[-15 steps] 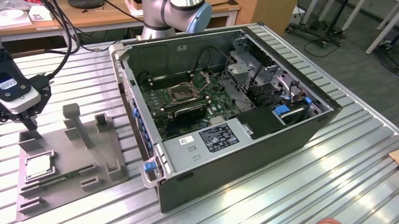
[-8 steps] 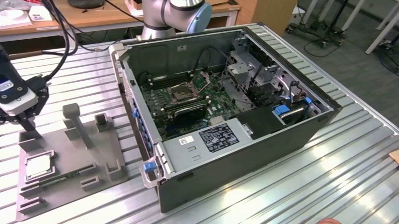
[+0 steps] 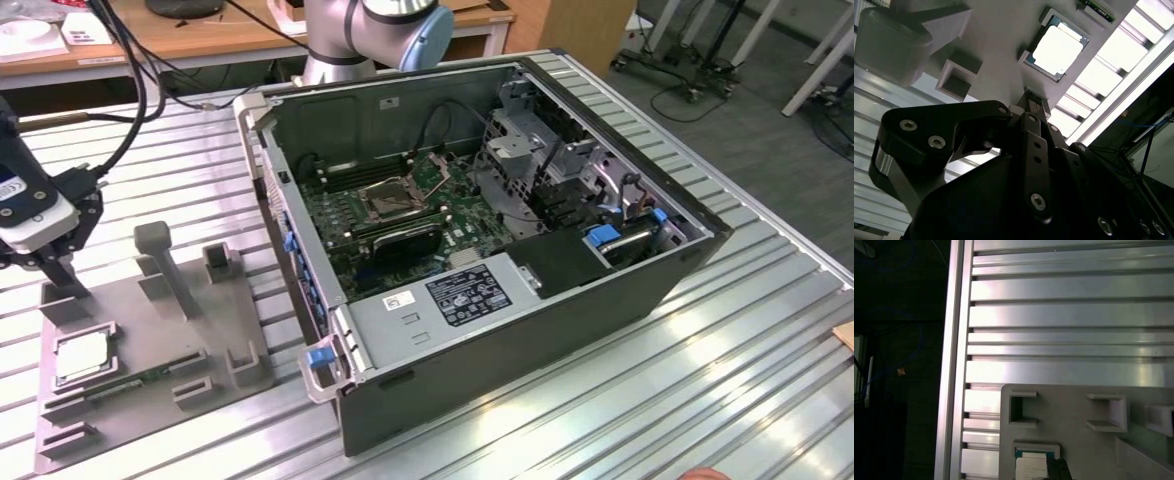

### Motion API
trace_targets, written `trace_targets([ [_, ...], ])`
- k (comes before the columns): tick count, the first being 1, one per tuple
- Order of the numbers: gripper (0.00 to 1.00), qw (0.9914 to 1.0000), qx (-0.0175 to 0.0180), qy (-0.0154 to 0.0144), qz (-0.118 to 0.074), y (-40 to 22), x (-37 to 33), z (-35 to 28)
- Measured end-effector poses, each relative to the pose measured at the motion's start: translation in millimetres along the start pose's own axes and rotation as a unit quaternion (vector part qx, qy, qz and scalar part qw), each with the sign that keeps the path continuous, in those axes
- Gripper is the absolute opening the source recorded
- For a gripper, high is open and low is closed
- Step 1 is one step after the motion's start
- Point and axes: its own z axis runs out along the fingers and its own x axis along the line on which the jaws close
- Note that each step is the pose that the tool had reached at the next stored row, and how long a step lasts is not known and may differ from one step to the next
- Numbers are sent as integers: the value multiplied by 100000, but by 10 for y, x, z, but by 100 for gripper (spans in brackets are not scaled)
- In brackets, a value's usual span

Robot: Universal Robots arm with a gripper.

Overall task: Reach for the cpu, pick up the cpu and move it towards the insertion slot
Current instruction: 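Reach for the cpu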

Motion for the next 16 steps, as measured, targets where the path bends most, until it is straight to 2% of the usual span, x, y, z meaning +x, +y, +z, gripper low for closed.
trace_targets([
  [10, 10, 100000, -3, -2, -3, -28, 2, 7],
  [16, 10, 100000, -1, 3, 0, -79, 9, 19],
])
